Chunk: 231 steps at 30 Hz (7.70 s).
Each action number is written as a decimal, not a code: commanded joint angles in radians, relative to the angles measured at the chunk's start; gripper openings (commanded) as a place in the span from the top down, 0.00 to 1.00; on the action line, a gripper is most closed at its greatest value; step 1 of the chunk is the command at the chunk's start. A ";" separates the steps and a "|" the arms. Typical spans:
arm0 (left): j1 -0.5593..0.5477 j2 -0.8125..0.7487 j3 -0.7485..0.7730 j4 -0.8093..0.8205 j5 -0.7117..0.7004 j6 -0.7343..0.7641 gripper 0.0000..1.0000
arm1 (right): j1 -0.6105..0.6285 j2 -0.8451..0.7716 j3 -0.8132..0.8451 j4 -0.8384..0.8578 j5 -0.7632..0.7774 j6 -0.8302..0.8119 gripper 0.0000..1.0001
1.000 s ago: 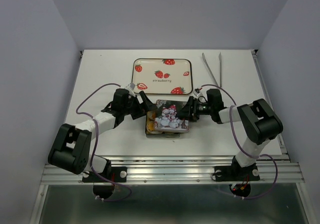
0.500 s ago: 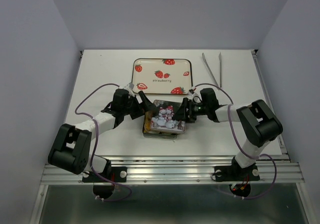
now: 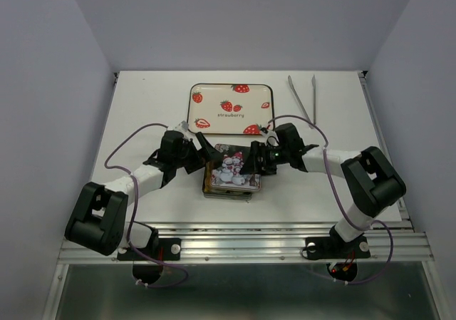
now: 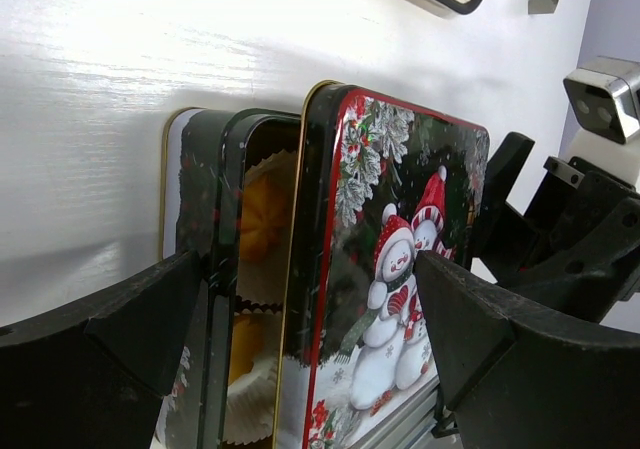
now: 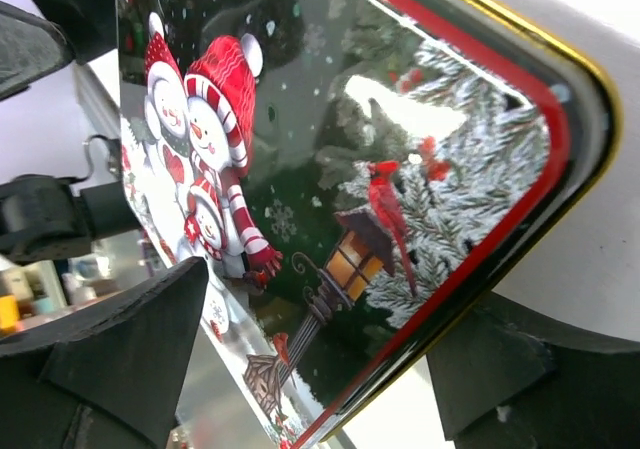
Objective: Pack the cookies
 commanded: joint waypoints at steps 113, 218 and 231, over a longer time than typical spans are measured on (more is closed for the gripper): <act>-0.257 -0.624 -0.368 -0.156 -0.109 -0.355 0.01 | 0.093 0.378 0.848 -0.650 0.059 -0.611 0.00; -0.271 -0.704 -0.478 0.019 -0.248 -0.376 0.01 | 0.152 0.305 0.762 -0.638 0.005 -0.628 0.00; -0.269 -0.779 -0.386 -0.219 -0.325 -0.352 0.01 | 0.152 0.250 0.791 -0.614 0.298 -0.552 0.00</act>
